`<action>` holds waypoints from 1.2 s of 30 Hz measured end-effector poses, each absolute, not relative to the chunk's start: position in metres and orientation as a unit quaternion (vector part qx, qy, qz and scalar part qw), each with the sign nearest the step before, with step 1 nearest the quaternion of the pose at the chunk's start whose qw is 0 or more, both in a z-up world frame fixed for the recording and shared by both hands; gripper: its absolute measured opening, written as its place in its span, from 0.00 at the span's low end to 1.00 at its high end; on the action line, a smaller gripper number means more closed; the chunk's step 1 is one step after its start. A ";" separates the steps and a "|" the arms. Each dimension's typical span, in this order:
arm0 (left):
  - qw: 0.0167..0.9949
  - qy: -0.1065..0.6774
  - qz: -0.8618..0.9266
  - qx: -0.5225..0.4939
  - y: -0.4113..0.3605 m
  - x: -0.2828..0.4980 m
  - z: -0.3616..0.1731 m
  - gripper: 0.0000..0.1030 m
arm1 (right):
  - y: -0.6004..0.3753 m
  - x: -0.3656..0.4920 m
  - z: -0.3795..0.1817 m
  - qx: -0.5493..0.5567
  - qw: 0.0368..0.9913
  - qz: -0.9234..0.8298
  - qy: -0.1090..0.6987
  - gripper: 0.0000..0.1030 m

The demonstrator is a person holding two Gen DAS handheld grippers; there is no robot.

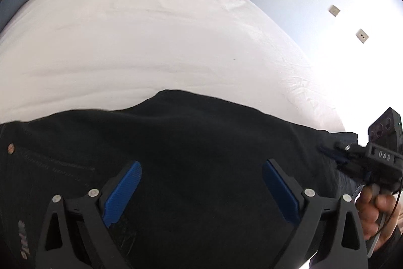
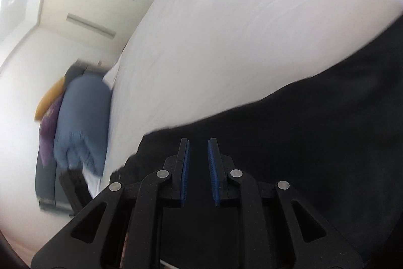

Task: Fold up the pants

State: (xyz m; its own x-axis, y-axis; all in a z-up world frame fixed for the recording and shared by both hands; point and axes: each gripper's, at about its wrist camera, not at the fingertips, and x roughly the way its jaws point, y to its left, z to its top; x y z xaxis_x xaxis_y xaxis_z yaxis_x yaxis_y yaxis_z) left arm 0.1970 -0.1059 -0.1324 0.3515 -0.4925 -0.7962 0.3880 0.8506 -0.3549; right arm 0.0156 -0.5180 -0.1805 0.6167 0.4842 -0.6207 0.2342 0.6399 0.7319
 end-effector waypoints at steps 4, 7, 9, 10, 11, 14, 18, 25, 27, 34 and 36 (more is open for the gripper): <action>0.797 0.534 -0.282 -0.009 -0.137 0.219 -0.157 0.78 | -0.496 0.050 -0.225 0.427 0.761 0.062 0.485 0.09; 0.801 0.523 -0.290 0.012 -0.139 0.236 -0.159 0.59 | -0.530 0.040 -0.242 0.465 0.758 0.036 0.456 0.06; 0.798 0.529 -0.289 -0.008 -0.128 0.252 -0.163 0.39 | -0.562 0.024 -0.238 0.465 0.772 0.001 0.434 0.05; 0.795 0.535 -0.285 -0.022 -0.121 0.262 -0.165 0.18 | -0.581 0.015 -0.240 0.477 0.770 -0.018 0.422 0.01; 0.794 0.540 -0.279 -0.026 -0.122 0.268 -0.169 0.07 | -0.601 0.003 -0.239 0.488 0.769 -0.045 0.410 0.01; 0.797 0.541 -0.263 -0.056 -0.095 0.286 -0.165 0.05 | -0.648 -0.034 -0.225 0.500 0.773 -0.129 0.368 0.01; 0.815 0.512 -0.249 -0.109 -0.073 0.268 -0.142 0.33 | -0.643 -0.046 -0.196 0.483 0.790 -0.123 0.357 0.10; 0.808 0.519 -0.281 -0.007 -0.089 0.156 -0.169 0.65 | -0.490 0.010 -0.217 0.424 0.777 0.087 0.457 0.10; 0.819 0.500 -0.281 -0.007 -0.082 0.144 -0.182 0.63 | -0.482 0.015 -0.246 0.421 0.759 0.051 0.495 0.02; 0.841 0.486 -0.234 -0.025 -0.004 0.137 -0.163 0.55 | -0.574 -0.032 -0.240 0.470 0.767 -0.101 0.426 0.01; 0.845 0.482 -0.221 -0.073 0.029 0.143 -0.157 0.55 | -0.583 -0.037 -0.225 0.465 0.774 -0.125 0.412 0.10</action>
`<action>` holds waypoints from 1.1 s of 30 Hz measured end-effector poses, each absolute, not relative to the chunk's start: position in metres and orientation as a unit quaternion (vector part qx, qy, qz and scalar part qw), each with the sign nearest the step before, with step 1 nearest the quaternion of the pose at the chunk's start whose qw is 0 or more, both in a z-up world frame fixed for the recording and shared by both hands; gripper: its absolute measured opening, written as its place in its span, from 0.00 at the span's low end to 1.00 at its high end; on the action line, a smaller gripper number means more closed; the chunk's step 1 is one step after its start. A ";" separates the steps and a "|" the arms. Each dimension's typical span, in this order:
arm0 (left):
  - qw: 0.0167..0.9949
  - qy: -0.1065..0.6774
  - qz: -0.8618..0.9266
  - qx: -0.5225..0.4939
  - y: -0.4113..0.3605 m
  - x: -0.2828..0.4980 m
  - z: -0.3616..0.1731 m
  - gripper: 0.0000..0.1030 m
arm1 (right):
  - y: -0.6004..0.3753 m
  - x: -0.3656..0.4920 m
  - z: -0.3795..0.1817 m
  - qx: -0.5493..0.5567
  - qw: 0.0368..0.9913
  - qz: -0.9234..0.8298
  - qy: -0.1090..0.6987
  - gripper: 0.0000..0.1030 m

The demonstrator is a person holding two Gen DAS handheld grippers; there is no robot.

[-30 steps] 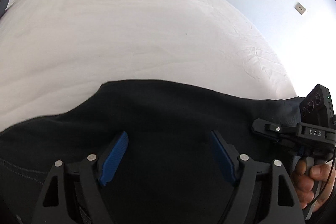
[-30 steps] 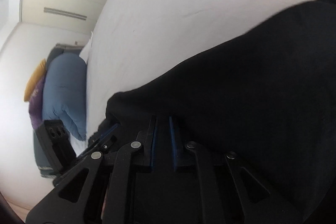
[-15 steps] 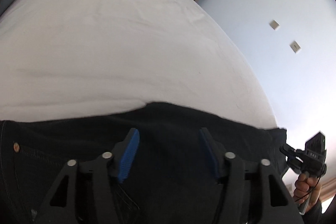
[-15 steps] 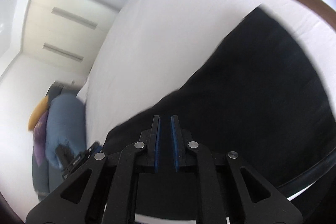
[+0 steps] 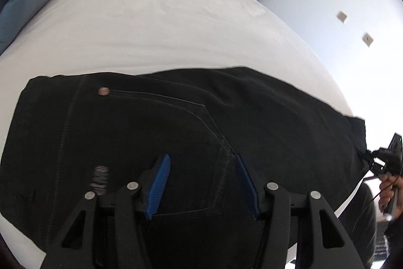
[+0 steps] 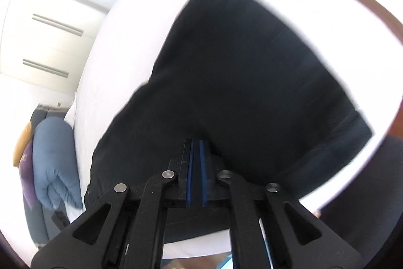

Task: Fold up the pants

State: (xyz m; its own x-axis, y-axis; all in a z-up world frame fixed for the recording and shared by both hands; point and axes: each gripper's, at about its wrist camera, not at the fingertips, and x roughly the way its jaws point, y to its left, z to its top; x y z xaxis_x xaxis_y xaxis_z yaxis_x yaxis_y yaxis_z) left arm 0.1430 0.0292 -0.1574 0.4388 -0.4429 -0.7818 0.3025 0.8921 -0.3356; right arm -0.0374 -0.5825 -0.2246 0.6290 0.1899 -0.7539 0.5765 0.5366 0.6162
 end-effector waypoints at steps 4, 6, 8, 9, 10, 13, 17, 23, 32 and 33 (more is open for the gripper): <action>0.839 0.496 -0.181 -0.135 0.063 0.162 -0.167 0.66 | -0.523 0.000 -0.212 0.464 0.782 -0.001 0.417 0.10; 0.827 0.513 -0.171 -0.150 0.068 0.165 -0.185 0.61 | -0.473 0.026 -0.223 0.443 0.774 0.058 0.448 0.10; 0.834 0.507 -0.180 -0.124 0.067 0.152 -0.189 0.60 | -0.444 0.041 -0.242 0.420 0.760 0.068 0.492 0.10; 0.837 0.505 -0.183 -0.102 0.068 0.146 -0.187 0.60 | -0.432 0.053 -0.255 0.412 0.748 0.069 0.516 0.10; 0.840 0.504 -0.185 -0.082 0.063 0.142 -0.186 0.60 | -0.427 0.060 -0.264 0.408 0.743 0.062 0.527 0.06; 0.845 0.509 -0.159 -0.048 0.069 0.133 -0.188 0.61 | -0.429 0.056 -0.282 0.428 0.741 0.042 0.515 0.01; 0.844 0.515 -0.145 -0.040 0.082 0.143 -0.165 0.61 | -0.468 0.057 -0.268 0.376 0.765 -0.049 0.521 0.02; 0.855 0.454 -0.233 -0.088 0.024 0.198 -0.126 0.71 | -0.437 0.089 -0.247 0.363 0.787 0.023 0.498 0.10; 0.811 0.526 -0.214 -0.141 0.016 0.248 -0.203 0.31 | -0.399 0.127 -0.306 0.359 0.775 0.015 0.520 0.07; 0.811 0.524 -0.207 -0.157 0.031 0.243 -0.205 0.25 | -0.409 0.124 -0.311 0.377 0.773 0.007 0.510 0.07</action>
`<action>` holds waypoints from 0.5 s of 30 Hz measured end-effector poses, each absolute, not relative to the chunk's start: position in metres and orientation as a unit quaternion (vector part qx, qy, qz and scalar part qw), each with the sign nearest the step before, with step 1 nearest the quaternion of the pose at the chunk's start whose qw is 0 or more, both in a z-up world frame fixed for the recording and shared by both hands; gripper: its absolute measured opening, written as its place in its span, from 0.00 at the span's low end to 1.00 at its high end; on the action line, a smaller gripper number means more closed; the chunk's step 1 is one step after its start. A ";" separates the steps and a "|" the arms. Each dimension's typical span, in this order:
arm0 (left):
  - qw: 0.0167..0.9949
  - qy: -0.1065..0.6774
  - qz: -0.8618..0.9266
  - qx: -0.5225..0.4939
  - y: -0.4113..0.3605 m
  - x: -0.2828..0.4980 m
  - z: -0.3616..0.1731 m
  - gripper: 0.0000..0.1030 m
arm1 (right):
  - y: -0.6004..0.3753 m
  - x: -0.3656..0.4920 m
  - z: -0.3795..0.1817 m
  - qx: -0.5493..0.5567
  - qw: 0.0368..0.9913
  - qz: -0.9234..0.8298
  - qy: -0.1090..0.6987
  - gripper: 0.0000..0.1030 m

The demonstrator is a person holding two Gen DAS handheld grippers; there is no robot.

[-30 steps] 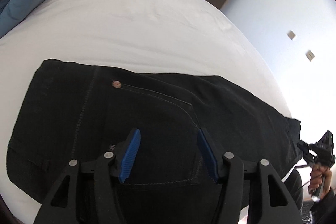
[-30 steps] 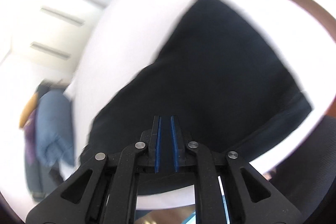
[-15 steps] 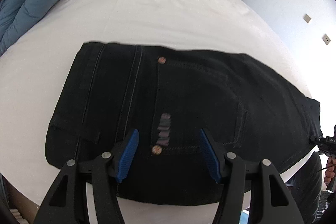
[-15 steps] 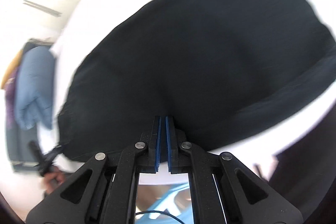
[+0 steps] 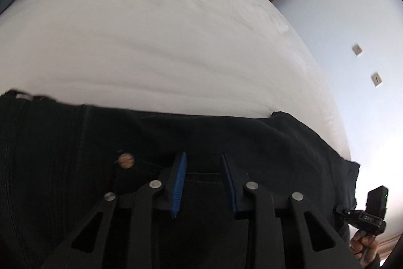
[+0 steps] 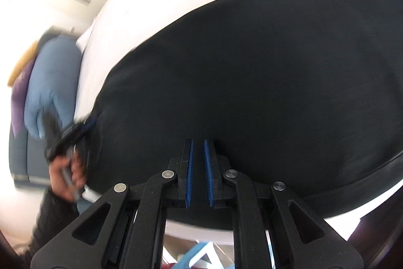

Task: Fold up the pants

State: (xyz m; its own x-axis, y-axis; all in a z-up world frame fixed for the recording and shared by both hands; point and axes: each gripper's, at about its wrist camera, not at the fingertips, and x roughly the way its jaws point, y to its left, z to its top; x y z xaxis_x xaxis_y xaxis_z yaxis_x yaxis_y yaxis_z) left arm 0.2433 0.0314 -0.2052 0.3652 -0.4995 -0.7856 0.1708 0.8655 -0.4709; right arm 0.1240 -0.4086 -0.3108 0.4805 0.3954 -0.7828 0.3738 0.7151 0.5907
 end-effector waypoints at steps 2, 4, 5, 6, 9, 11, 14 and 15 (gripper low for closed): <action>0.809 0.520 -0.204 -0.182 0.059 0.237 -0.211 0.13 | -0.435 0.117 -0.316 0.412 0.769 -0.019 0.488 0.07; 0.809 0.523 -0.181 -0.201 0.071 0.232 -0.210 0.03 | -0.462 0.105 -0.312 0.432 0.771 -0.058 0.464 0.07; 0.815 0.517 -0.169 -0.199 0.073 0.229 -0.206 0.03 | -0.472 0.097 -0.305 0.436 0.772 -0.080 0.456 0.07; 0.826 0.510 -0.153 -0.184 0.070 0.223 -0.197 0.14 | -0.479 0.089 -0.298 0.444 0.772 -0.095 0.445 0.07; 0.841 0.482 -0.164 -0.183 0.037 0.202 -0.168 0.81 | -0.472 0.086 -0.280 0.460 0.785 -0.056 0.411 0.08; 0.850 0.459 -0.191 -0.174 -0.001 0.186 -0.155 0.95 | -0.447 0.099 -0.279 0.468 0.785 -0.009 0.405 0.08; 0.837 0.468 -0.248 -0.134 -0.061 0.168 -0.155 0.95 | -0.397 0.127 -0.297 0.489 0.764 0.059 0.416 0.16; 0.835 0.474 -0.256 -0.115 -0.077 0.164 -0.160 0.95 | -0.384 0.137 -0.306 0.484 0.760 0.063 0.429 0.21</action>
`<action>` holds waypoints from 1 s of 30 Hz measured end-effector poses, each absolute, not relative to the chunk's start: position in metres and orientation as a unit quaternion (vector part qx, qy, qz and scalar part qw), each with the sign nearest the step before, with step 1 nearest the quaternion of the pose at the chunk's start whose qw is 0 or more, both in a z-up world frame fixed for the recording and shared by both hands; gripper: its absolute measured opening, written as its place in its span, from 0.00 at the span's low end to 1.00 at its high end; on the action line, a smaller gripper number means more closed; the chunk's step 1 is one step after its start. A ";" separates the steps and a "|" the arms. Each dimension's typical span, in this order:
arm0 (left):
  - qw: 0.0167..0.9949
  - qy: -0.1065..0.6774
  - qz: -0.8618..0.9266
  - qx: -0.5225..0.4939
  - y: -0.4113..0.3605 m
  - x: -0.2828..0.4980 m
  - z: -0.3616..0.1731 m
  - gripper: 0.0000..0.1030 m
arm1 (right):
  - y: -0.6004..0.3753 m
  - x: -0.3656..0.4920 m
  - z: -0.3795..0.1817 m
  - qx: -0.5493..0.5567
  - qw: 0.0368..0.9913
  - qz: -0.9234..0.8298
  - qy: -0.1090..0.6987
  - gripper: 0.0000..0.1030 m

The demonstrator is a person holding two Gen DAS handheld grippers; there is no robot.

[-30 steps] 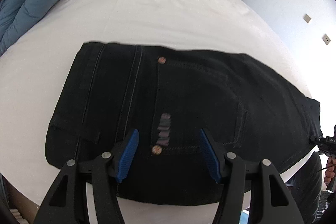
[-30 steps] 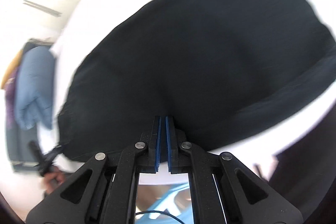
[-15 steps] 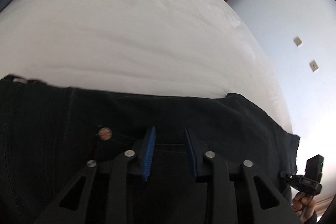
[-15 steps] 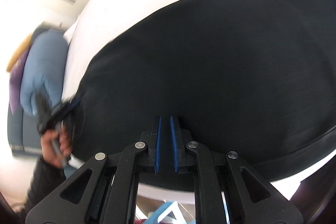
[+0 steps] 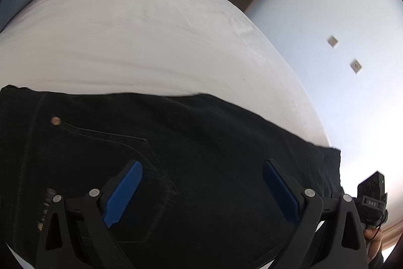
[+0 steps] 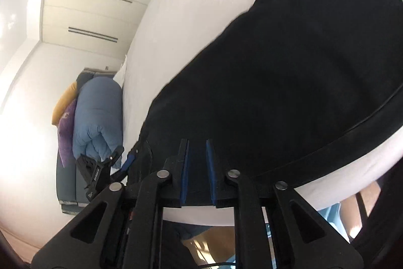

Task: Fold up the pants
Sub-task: 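Lower the hem onto the folded jeans with the right gripper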

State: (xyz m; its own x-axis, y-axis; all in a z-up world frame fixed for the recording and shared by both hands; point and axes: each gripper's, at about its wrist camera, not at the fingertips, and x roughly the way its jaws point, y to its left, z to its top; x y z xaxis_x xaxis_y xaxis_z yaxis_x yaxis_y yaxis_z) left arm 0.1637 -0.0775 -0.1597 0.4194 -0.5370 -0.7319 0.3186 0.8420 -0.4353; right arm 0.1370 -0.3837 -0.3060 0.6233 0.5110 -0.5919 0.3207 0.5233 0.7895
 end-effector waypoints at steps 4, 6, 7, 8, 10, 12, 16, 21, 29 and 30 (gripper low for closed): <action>0.807 0.529 -0.257 -0.062 -0.114 0.145 -0.196 0.88 | -0.356 0.163 -0.342 0.483 0.739 0.049 0.467 0.43; 0.818 0.515 -0.255 -0.027 -0.117 0.129 -0.201 0.88 | -0.366 0.159 -0.345 0.497 0.743 0.022 0.448 0.43; 0.819 0.514 -0.255 -0.016 -0.111 0.115 -0.202 0.88 | -0.372 0.144 -0.346 0.498 0.748 -0.002 0.439 0.43; 0.820 0.513 -0.255 -0.008 -0.111 0.110 -0.202 0.88 | -0.387 0.135 -0.343 0.505 0.751 -0.032 0.424 0.43; 0.819 0.514 -0.254 0.001 -0.110 0.110 -0.208 0.88 | -0.411 0.100 -0.330 0.522 0.752 -0.095 0.391 0.43; 0.819 0.517 -0.250 -0.010 -0.107 0.108 -0.208 0.88 | -0.434 0.072 -0.318 0.526 0.755 -0.159 0.357 0.56; 0.819 0.523 -0.235 -0.027 -0.116 0.114 -0.202 0.90 | -0.447 0.035 -0.311 0.571 0.746 -0.193 0.285 0.71; 0.818 0.531 -0.222 -0.011 -0.150 0.115 -0.205 0.97 | -0.443 0.019 -0.343 0.646 0.702 -0.150 0.260 0.71; 0.814 0.540 -0.215 -0.025 -0.171 0.118 -0.208 0.97 | -0.471 0.018 -0.372 0.681 0.673 -0.132 0.255 0.71; 0.813 0.540 -0.215 -0.025 -0.156 0.118 -0.204 0.97 | -0.477 0.013 -0.374 0.683 0.673 -0.131 0.253 0.71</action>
State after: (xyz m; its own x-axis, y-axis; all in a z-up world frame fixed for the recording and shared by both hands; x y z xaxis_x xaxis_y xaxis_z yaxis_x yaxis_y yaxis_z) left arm 0.1182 -0.1555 -0.2040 0.3248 -0.3767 -0.8675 0.3217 0.9066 -0.2732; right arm 0.0129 -0.4770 -0.3736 0.8372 0.1692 -0.5201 0.5226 0.0329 0.8519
